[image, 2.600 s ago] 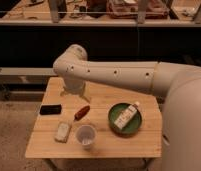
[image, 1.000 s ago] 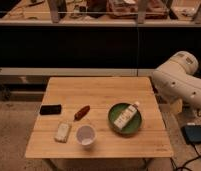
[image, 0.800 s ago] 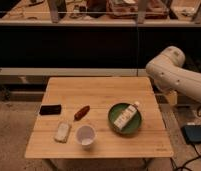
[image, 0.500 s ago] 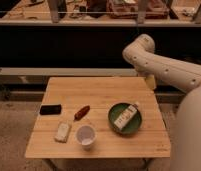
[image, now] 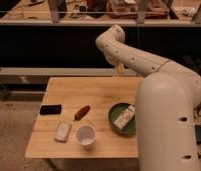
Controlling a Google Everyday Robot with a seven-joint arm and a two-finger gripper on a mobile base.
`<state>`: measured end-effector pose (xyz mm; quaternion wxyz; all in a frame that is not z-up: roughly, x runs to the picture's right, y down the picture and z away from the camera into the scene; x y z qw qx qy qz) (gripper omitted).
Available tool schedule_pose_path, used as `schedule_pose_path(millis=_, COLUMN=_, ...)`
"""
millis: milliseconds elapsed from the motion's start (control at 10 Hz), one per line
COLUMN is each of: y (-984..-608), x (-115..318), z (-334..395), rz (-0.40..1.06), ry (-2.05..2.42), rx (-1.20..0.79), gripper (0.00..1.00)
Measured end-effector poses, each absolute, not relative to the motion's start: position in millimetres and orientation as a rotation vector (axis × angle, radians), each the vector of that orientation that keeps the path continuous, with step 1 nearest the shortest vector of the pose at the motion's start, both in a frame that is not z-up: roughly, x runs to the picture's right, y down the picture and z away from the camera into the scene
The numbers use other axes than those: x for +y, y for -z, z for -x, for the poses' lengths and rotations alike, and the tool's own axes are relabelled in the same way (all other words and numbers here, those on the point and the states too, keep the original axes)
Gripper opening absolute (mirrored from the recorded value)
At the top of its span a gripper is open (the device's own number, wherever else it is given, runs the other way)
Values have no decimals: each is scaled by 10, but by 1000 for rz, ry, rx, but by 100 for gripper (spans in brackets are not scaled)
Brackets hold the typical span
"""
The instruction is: Move the arm in a circular motion
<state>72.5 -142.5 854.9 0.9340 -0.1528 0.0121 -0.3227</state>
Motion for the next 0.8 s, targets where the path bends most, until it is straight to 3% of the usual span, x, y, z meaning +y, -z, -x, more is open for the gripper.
schedule_pose_path(millis=300, y=-8593, x=-1134, z=184, rz=289, ry=809, rx=-208, gripper=80)
schedule_pose_path(millis=500, y=-8324, x=-761, z=719, rz=313, ry=980, rx=-334, gripper=80)
schedule_pose_path(millis=800, y=-7693, x=-132, z=934, rz=386, ry=1226, rx=-398, gripper=80)
